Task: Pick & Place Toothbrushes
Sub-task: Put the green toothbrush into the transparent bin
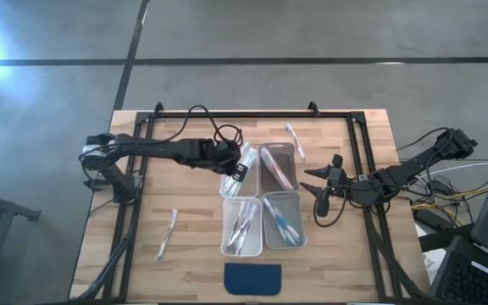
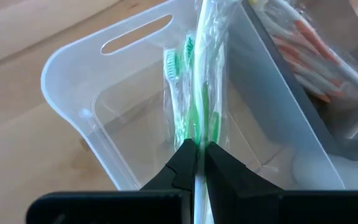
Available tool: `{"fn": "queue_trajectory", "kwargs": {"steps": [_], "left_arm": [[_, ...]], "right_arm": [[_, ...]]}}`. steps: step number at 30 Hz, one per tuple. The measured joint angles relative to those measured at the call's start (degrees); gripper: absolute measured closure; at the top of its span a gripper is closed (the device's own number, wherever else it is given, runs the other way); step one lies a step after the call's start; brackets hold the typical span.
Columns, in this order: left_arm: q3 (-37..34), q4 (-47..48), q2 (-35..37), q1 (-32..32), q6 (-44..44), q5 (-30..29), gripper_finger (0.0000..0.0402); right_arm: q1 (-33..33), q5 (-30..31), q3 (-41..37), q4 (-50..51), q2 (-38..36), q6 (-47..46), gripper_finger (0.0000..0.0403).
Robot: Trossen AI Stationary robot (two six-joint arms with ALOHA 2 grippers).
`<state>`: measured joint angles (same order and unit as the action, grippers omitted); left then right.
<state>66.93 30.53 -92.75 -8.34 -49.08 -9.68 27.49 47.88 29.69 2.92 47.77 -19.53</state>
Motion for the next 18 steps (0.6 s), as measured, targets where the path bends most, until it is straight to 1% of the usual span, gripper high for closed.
{"fn": "queue_trajectory", "kwargs": {"steps": [10, 15, 18], "left_arm": [[-0.54, -0.11, 0.0, 0.02, -0.94, 0.2, 0.0375], [-0.54, -1.63, -1.39, 0.02, -0.37, 0.25, 0.0377], [-0.53, -3.78, -2.83, 0.0, 0.32, 2.0, 0.0377]], "right_arm": [[0.0, -0.04, -0.04, 0.01, 0.0, 0.0, 0.0224], [0.0, -0.06, -0.04, 0.0, 0.0, 0.0, 0.0232], [0.0, -0.07, -0.14, -0.08, 0.02, 0.0, 0.0234]]}}
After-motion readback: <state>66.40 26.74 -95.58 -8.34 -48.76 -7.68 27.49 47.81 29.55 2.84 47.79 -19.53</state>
